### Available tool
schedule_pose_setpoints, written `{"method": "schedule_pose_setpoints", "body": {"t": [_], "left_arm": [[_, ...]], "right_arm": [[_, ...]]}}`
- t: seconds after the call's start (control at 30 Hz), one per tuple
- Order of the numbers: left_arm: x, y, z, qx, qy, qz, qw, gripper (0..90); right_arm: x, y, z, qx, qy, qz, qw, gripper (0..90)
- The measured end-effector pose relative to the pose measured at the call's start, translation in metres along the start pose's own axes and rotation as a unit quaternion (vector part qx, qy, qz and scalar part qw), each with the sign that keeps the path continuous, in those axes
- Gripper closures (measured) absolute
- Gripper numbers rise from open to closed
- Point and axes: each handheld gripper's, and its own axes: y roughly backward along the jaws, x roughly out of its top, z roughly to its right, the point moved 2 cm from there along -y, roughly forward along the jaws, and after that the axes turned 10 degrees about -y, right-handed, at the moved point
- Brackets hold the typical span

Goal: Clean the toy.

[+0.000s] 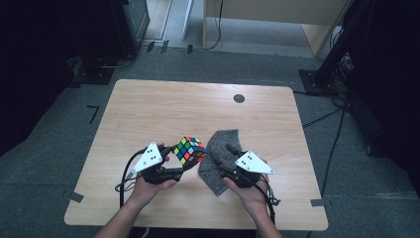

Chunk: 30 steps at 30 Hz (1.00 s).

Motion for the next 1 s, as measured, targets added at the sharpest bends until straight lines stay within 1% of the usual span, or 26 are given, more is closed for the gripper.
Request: {"method": "schedule_pose_setpoints", "body": {"t": [0.1, 0.2, 0.27, 0.33, 0.4, 0.53, 0.57, 0.63, 0.73, 0.8, 0.83, 0.9, 1.0], "left_arm": [[0.000, 0.000, -0.001, 0.001, 0.006, 0.000, 1.0000, 34.1], [0.001, 0.001, -0.003, 0.001, 0.015, 0.001, 0.9999, 34.1], [0.001, 0.002, -0.004, 0.001, 0.023, 0.002, 0.9997, 34.2], [0.002, 0.002, -0.005, -0.002, 0.034, 0.005, 0.9994, 34.1], [0.003, 0.002, -0.005, -0.009, 0.043, 0.004, 0.9990, 34.1], [0.006, -0.002, -0.002, -0.023, 0.054, -0.006, 0.9982, 34.1], [0.006, -0.003, -0.001, -0.025, 0.056, -0.009, 0.9981, 34.1], [0.007, -0.004, 0.000, -0.034, 0.062, -0.016, 0.9974, 34.1], [0.007, -0.007, 0.000, -0.045, 0.074, -0.026, 0.9960, 34.1], [0.007, -0.008, 0.000, -0.050, 0.084, -0.032, 0.9947, 34.1], [0.006, -0.009, 0.000, -0.055, 0.091, -0.032, 0.9938, 34.1], [0.007, -0.010, -0.001, -0.069, 0.108, -0.032, 0.9912, 34.1], [0.007, -0.013, 0.001, -0.089, 0.118, -0.041, 0.9881, 34.0]], "right_arm": [[0.000, -0.001, -0.008, 0.030, 0.013, 0.005, 0.9994, 39.9], [-0.003, -0.006, -0.017, 0.058, 0.029, 0.005, 0.9979, 36.8], [-0.005, -0.009, -0.022, 0.063, 0.049, 0.003, 0.9968, 35.0], [-0.008, -0.011, -0.026, 0.067, 0.062, 0.002, 0.9958, 33.4], [-0.009, -0.012, -0.030, 0.067, 0.074, 0.005, 0.9950, 31.9], [-0.011, -0.014, -0.035, 0.065, 0.108, 0.022, 0.9918, 29.1], [-0.011, -0.015, -0.036, 0.066, 0.117, 0.028, 0.9905, 27.6], [-0.013, -0.016, -0.038, 0.061, 0.140, 0.040, 0.9874, 27.1], [-0.015, -0.018, -0.039, 0.043, 0.168, 0.057, 0.9833, 27.6], [-0.015, -0.019, -0.039, 0.038, 0.181, 0.063, 0.9808, 27.7], [-0.016, -0.019, -0.039, 0.036, 0.190, 0.065, 0.9790, 28.0], [-0.017, -0.020, -0.039, 0.032, 0.206, 0.068, 0.9757, 28.6], [-0.018, -0.021, -0.040, 0.025, 0.224, 0.070, 0.9716, 29.0]]}}
